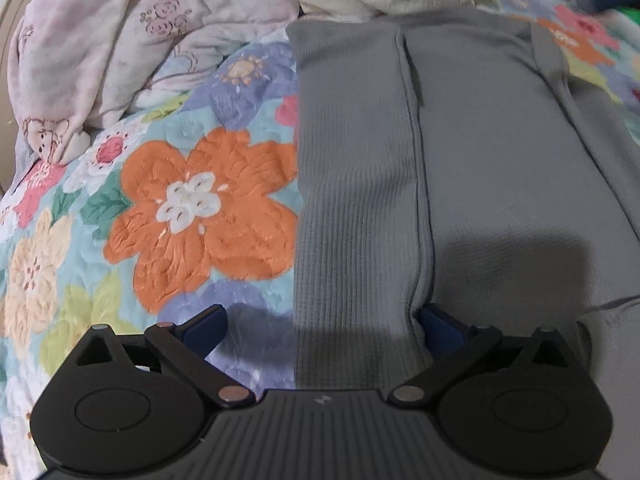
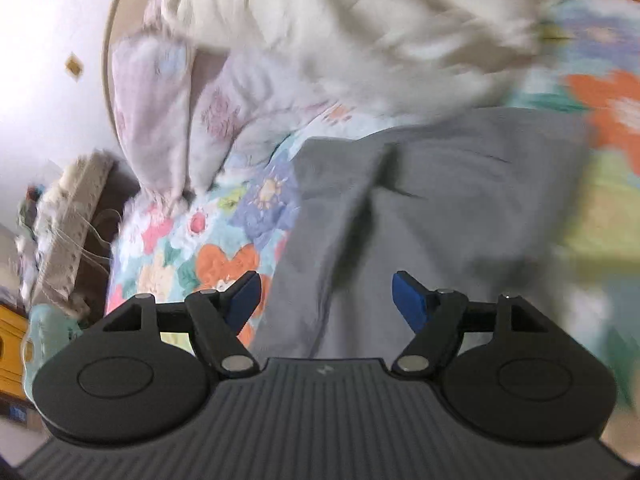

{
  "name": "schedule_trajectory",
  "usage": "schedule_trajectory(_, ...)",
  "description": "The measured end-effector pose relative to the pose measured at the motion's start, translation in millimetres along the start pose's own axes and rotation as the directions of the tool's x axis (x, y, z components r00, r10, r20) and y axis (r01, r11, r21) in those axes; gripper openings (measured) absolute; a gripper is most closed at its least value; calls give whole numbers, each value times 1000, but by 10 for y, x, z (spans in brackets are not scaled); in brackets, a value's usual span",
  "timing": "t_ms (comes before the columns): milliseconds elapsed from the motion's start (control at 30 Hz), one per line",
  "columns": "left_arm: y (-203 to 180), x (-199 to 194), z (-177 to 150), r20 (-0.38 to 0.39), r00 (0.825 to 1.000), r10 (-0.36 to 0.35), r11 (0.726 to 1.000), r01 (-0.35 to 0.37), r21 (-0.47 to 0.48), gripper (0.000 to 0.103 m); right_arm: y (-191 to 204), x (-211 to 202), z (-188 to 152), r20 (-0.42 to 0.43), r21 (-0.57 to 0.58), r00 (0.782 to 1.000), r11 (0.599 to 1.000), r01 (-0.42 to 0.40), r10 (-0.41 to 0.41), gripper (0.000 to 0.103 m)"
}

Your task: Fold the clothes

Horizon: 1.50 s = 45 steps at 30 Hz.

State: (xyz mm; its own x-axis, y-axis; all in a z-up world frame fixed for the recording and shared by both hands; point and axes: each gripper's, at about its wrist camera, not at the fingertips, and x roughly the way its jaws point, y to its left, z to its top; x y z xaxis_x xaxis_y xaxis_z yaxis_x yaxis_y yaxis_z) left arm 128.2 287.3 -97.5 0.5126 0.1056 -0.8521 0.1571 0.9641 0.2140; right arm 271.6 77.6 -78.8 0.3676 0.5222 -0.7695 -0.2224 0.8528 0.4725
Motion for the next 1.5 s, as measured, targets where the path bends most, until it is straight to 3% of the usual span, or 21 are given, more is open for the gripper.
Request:
schedule_trajectory(67, 31, -18, 0, 8, 1000, -14, 1000, 14, 0, 77, 30, 286, 44, -13, -1, 1000, 1000, 22, -22, 72)
schedule_trajectory(133, 59, -35, 6, 12, 1000, -28, 1000, 28, -6, 52, 89, 789, 143, -59, -24, 996, 998, 59, -60, 66)
schedule_trajectory(167, 65, -45, 7, 13, 1000, -28, 1000, 28, -3, 49, 103, 907, 166, -63, -24, 995, 997, 79, -80, 61)
schedule_trajectory(200, 65, -55, 8, 15, 1000, -20, 1000, 20, 5, 43, 117, 1025, 189, -66, -25, 993, 995, 98, -99, 32)
schedule_trajectory(233, 66, -65, -2, 18, 1000, -7, 1000, 7, 16, 39, 127, 1169, 232, -69, -14, 991, 994, 113, -114, 13)
schedule_trajectory(267, 73, -78, -21, 21, 1000, 10, 1000, -11, 24, 38, 149, 1272, 296, -64, -3, 993, 995, 104, -104, 6)
schedule_trajectory(433, 421, -146, -52, 26, 998, 63, 993, -60, -98, 36, 494, 1315, 511, 19, -116, 996, 990, -85, 88, 5)
schedule_trajectory(500, 602, -159, -55, 25, 995, 94, 984, -89, -156, 38, 668, 1363, 581, 31, -184, 984, 969, -167, 176, 6)
schedule_trajectory(600, 872, -33, -107, -11, 999, 42, 962, -44, -269, 51, 753, 1849, 589, -58, -246, 998, 969, -35, 21, 15)
schedule_trajectory(667, 957, 33, -156, -27, 1000, 15, 946, -23, -324, 60, 701, 1883, 556, -72, -260, 997, 965, -25, 6, 17)
schedule_trajectory(733, 1000, 11, -155, -31, 999, 26, 943, -35, -332, 79, 635, 1653, 578, -60, -222, 998, 975, -32, 19, 33)
schedule_trajectory(800, 1063, -29, -143, -39, 999, 32, 939, -44, -342, 89, 546, 1272, 612, 0, -196, 1000, 980, -30, 31, 51)
schedule_trajectory(867, 1170, -104, -135, -32, 999, 8, 921, -19, -388, 89, 385, 752, 716, 99, -179, 995, 984, -7, 25, 70)
schedule_trajectory(900, 1233, -149, -133, -25, 1000, -11, 908, -1, -418, 89, 266, 520, 831, 133, -160, 991, 987, 26, -4, 73)
schedule_trajectory(1000, 1329, -214, -106, 3, 1000, -6, 890, 6, -456, 89, -285, -11, 1014, 169, -34, 963, 975, 220, -211, 73)
schedule_trajectory(1100, 1291, -244, -48, 24, 999, 49, 903, -34, -429, 90, -910, -192, 1052, 85, 158, 905, 903, 400, -416, 73)
schedule_trajectory(1133, 1259, -250, -29, 22, 997, 77, 909, -61, -413, 91, -1055, -204, 1041, 59, 201, 895, 884, 423, -442, 73)
schedule_trajectory(1267, 1195, -211, -2, -3, 993, 115, 921, -108, -374, 91, -1511, -31, 959, 10, 329, 884, 837, 438, -467, 72)
schedule_trajectory(1333, 1203, -220, -6, -2, 995, 103, 920, -96, -380, 91, -1579, 78, 930, 37, 349, 904, 853, 388, -426, 39)
schedule_trajectory(1367, 1212, -226, -9, -1, 996, 94, 919, -87, -385, 91, -1613, 133, 916, 50, 359, 913, 860, 362, -406, 10)
schedule_trajectory(1500, 1269, -223, -41, -12, 996, 91, 910, -88, -406, 91, -1044, 137, 985, 228, 134, 937, 962, 239, -265, 7)
